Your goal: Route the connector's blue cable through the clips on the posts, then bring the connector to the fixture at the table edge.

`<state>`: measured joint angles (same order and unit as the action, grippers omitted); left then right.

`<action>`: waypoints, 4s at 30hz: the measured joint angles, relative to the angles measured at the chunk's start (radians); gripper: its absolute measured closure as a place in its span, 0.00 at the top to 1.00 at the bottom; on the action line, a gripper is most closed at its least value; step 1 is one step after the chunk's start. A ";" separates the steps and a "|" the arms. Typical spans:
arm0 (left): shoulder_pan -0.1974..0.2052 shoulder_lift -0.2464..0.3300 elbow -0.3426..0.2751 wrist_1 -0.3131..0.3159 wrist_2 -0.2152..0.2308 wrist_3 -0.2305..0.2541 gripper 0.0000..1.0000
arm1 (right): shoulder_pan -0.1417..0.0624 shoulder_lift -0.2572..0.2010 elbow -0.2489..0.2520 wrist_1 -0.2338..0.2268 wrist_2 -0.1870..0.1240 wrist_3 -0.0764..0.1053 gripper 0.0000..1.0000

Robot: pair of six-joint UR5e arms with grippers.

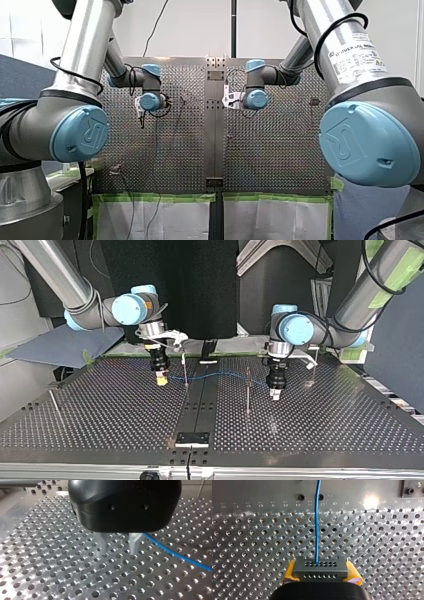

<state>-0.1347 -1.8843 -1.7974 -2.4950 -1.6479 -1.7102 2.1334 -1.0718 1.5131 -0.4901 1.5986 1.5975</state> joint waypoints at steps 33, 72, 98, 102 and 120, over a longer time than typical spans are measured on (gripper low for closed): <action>0.008 0.034 -0.057 -0.052 0.123 -0.116 0.99 | 0.007 0.000 0.000 0.032 0.000 0.003 0.00; -0.035 0.199 -0.227 0.019 0.126 -0.215 0.99 | 0.006 0.000 0.000 0.036 -0.001 0.004 0.00; -0.072 0.207 -0.227 -0.004 0.120 -0.207 0.99 | 0.004 0.000 0.000 0.038 -0.002 0.006 0.00; -0.073 0.207 -0.227 -0.004 0.112 -0.209 0.99 | 0.003 0.000 0.000 0.038 -0.002 0.006 0.00; -0.077 0.206 -0.227 0.007 0.148 -0.207 0.99 | 0.003 0.000 0.000 0.057 -0.002 0.006 0.00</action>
<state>-0.2117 -1.6782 -2.0245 -2.4878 -1.5000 -1.9175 2.1361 -1.0717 1.5135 -0.4331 1.5970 1.6033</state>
